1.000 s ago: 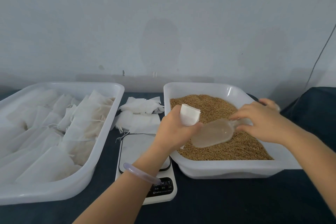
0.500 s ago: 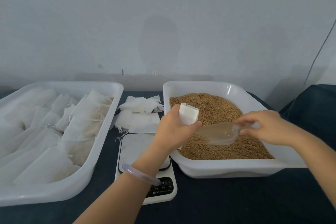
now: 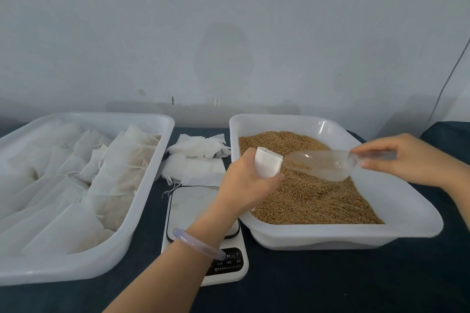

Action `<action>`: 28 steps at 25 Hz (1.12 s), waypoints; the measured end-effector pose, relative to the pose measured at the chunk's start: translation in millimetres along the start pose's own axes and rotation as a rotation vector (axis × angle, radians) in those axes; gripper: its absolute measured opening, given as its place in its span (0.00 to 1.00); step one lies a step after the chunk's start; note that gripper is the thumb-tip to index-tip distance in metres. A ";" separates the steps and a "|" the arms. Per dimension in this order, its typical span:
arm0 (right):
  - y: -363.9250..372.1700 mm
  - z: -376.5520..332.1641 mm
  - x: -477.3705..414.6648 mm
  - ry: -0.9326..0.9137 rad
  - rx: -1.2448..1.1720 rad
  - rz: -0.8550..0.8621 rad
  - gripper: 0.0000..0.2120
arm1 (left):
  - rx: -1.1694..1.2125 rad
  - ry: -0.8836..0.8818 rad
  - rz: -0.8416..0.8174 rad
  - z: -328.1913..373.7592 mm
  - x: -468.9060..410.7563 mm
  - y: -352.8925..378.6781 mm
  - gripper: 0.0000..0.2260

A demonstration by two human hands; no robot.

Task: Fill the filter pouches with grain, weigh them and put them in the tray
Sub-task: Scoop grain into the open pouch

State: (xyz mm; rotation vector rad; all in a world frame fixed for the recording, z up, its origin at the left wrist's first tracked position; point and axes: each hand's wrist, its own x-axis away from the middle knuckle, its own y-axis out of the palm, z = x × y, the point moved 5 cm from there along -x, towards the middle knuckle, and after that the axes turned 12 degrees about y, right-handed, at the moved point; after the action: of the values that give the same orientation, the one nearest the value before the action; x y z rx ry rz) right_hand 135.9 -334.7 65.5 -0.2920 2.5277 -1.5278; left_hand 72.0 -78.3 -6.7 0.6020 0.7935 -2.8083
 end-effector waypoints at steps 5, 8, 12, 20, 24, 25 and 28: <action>-30.9 -36.0 1.7 -0.143 -0.005 0.109 0.13 | -0.102 0.011 -0.054 -0.9 -1.5 2.4 0.20; -38.0 -59.7 2.0 -0.243 0.218 0.178 0.13 | -0.135 0.027 -0.067 0.2 -1.2 3.4 0.21; -47.4 -83.5 6.1 -0.328 0.398 0.316 0.12 | -0.170 0.046 -0.081 1.7 -1.3 3.8 0.21; -49.9 -101.6 10.6 -0.395 0.540 0.409 0.13 | -0.185 0.051 -0.090 1.1 -2.3 4.5 0.20; -49.7 -96.1 5.0 -0.388 0.516 0.380 0.12 | -0.174 0.052 -0.080 0.8 -2.2 4.4 0.21; -51.7 -90.7 1.7 -0.355 0.494 0.359 0.12 | -0.145 0.043 -0.072 0.4 -1.9 4.3 0.21; -51.1 -63.3 -8.2 -0.160 0.367 0.274 0.12 | 0.161 -0.053 -0.033 -5.3 -2.3 -0.7 0.19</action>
State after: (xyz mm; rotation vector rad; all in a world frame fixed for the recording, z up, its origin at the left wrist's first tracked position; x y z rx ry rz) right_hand 132.1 -301.8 140.3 -0.0134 2.0182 -1.7319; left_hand 75.7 -74.8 -9.5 0.5405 0.5763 -2.9252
